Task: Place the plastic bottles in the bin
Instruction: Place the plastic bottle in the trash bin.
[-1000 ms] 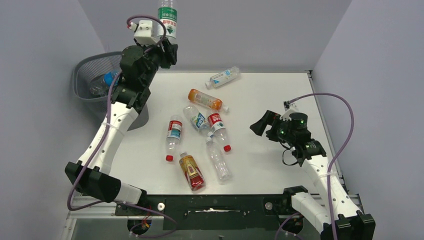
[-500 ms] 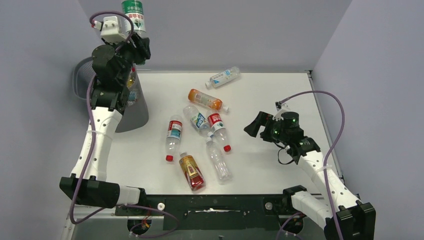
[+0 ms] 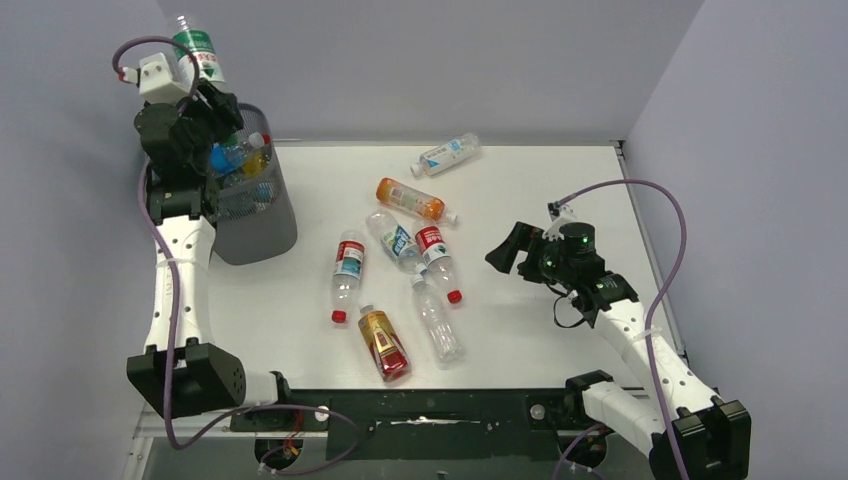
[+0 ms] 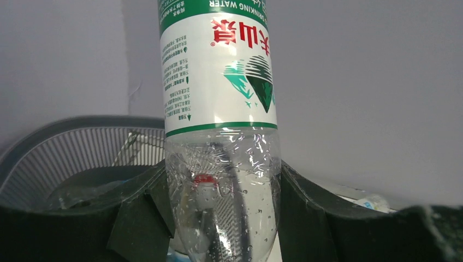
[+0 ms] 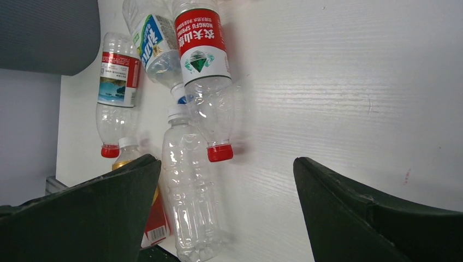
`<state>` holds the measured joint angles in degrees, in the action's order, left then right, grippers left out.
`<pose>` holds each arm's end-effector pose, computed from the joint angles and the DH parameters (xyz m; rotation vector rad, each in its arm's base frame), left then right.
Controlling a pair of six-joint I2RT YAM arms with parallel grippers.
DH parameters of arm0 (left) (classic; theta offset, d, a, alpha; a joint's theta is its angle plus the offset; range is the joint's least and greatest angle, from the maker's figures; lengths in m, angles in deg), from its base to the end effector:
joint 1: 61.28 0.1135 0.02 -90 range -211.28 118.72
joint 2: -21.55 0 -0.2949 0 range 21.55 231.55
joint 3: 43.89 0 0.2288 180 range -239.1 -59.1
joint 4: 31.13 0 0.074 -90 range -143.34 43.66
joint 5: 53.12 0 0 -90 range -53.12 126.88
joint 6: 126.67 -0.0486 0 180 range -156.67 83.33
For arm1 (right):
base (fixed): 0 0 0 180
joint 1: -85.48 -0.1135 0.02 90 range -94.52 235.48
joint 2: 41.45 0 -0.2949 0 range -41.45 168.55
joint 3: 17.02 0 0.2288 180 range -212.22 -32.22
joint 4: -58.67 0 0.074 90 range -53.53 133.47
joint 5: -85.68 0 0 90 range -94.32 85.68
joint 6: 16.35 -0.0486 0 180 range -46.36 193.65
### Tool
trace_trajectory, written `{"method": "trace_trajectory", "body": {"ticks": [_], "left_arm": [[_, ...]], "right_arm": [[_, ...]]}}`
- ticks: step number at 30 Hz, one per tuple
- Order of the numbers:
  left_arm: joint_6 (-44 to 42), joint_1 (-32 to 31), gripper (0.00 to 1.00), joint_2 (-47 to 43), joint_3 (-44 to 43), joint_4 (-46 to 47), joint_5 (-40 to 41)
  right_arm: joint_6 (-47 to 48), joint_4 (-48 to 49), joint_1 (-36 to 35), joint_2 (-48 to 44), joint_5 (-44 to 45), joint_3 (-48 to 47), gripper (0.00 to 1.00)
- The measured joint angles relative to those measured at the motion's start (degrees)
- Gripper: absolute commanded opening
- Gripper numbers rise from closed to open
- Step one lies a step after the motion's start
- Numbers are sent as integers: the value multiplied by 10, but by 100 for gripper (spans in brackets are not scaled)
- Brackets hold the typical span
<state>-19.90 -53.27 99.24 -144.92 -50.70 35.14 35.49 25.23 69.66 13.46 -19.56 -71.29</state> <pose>0.2869 0.0389 0.5003 -0.2994 1.4767 -0.1457 0.1691 0.0612 0.2845 0.2798 2.2442 0.8124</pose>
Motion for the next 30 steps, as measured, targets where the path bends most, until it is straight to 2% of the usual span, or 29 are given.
{"method": "trace_trajectory", "body": {"ticks": [7,19,22,26,30], "left_arm": [[39,78,53,4,55,17,-7],[58,92,58,65,89,41,-7],[63,92,62,78,89,37,-7],[65,92,74,82,89,24,-1],[66,93,81,83,80,3,10]], "right_arm": [[0,10,0,2,0,5,98],[-5,21,-8,21,-1,7,98],[-5,23,-8,21,-1,7,98],[-7,24,-8,22,-1,7,98],[-10,28,-12,26,-1,7,98]]}}
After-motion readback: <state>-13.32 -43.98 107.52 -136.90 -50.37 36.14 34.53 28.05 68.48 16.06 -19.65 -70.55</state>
